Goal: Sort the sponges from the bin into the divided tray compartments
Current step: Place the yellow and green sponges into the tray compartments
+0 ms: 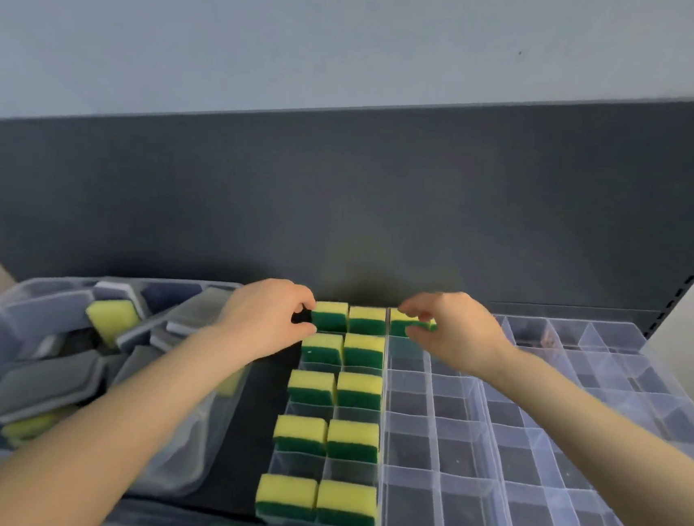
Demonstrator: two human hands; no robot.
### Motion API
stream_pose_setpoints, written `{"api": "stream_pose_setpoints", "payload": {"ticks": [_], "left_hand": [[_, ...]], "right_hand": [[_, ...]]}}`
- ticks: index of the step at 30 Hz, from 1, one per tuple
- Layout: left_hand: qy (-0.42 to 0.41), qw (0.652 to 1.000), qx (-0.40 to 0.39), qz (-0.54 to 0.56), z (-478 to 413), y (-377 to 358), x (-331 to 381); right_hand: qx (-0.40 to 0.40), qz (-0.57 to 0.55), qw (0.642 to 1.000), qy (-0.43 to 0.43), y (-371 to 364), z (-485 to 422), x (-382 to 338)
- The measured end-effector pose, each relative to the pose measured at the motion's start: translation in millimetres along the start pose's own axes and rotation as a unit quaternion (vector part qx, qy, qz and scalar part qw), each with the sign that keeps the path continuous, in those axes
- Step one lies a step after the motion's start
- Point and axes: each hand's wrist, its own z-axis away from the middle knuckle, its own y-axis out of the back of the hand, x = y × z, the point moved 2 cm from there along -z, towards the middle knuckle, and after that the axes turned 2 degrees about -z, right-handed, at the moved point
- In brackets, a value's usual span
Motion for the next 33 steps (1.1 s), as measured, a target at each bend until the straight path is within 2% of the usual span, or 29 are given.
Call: {"api": "stream_pose_setpoints", "payload": {"ticks": [10,19,24,33], "left_hand": [[0.136,0.99,0.014,0.034,85.2,5.1,-83.2],[0.2,0.977,0.039,0.069,138.4,9.8,-192.4],[0.213,0.966,0.051,0.137,155.7,13.4,-255.2],[0.181,0.967,0.068,0.168,165.6,11.7,-346.7]], "right_hand": [[-0.031,-0.001,0.998,0.054,-15.6,-3.8,-57.9],[-0.028,-0.007,0.997,0.077,-52.7,-31.0,-157.5],[-0.023,-0.012,0.997,0.075,-73.2,-45.1,-201.2],[-0.009,-0.029,0.997,0.068,-110.0,-71.3,-289.1]]}}
